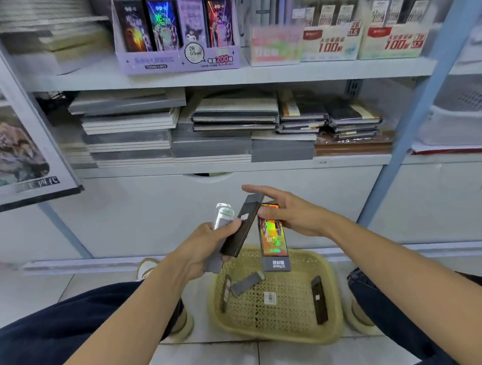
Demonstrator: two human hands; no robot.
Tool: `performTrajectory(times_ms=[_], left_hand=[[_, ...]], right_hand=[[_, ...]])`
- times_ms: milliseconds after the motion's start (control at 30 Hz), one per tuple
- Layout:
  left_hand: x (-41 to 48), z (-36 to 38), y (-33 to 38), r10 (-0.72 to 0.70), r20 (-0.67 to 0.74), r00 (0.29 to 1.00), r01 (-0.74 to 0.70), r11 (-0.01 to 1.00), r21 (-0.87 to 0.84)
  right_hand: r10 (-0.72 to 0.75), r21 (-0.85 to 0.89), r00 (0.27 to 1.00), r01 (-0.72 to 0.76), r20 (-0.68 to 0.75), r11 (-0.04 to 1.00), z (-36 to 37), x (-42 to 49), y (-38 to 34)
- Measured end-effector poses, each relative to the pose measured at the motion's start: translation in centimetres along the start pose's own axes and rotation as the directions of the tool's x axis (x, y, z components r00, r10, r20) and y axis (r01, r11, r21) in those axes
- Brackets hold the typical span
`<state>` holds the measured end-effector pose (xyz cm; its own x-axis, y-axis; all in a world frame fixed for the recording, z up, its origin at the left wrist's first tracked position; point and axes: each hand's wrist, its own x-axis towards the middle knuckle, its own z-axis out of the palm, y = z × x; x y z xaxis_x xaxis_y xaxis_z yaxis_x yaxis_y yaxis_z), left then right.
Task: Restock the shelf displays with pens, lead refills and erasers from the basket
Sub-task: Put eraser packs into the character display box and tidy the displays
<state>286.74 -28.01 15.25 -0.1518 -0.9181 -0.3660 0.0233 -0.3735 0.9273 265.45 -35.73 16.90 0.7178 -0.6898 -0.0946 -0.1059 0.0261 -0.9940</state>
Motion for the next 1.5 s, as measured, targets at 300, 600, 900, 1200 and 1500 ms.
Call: performTrajectory(times_ms=[300,600,900,1200,1500], left_hand=[[-0.4,-0.1,1.5,0.144,-0.041,0.989,-0.137,0.981,0.140],[-0.2,1.0,2.1,0.202,-0.202,0.958,-0.171,0.972,0.161],[-0.7,0.9,3.1,0.125,-0.435,0.892,-0.264,0.924,-0.277],[-1.4,0.1,5.5,0.275,-0.522,0.807,-0.394,0.910,-0.129],[-1.9,-1.2,12.3,0.415,-0.440,0.796,-0.455,0.890,0.015]], right_hand=[[-0.041,-0.175,0.991,0.019,-0.125,0.984,-1.4,-0.4,-0.8],[-0.149,-0.220,0.940,0.083,-0.306,0.972,-0.4,0.1,-2.6],[-0.224,-0.080,0.724,0.228,-0.652,0.970,1.4,0.5,-1.5],[-0.264,-0.236,0.845,0.169,-0.465,0.957,3.2,0.3,-3.3],[-0.431,-0.377,0.870,0.326,-0.240,0.867,3.6,2.3,-11.6]])
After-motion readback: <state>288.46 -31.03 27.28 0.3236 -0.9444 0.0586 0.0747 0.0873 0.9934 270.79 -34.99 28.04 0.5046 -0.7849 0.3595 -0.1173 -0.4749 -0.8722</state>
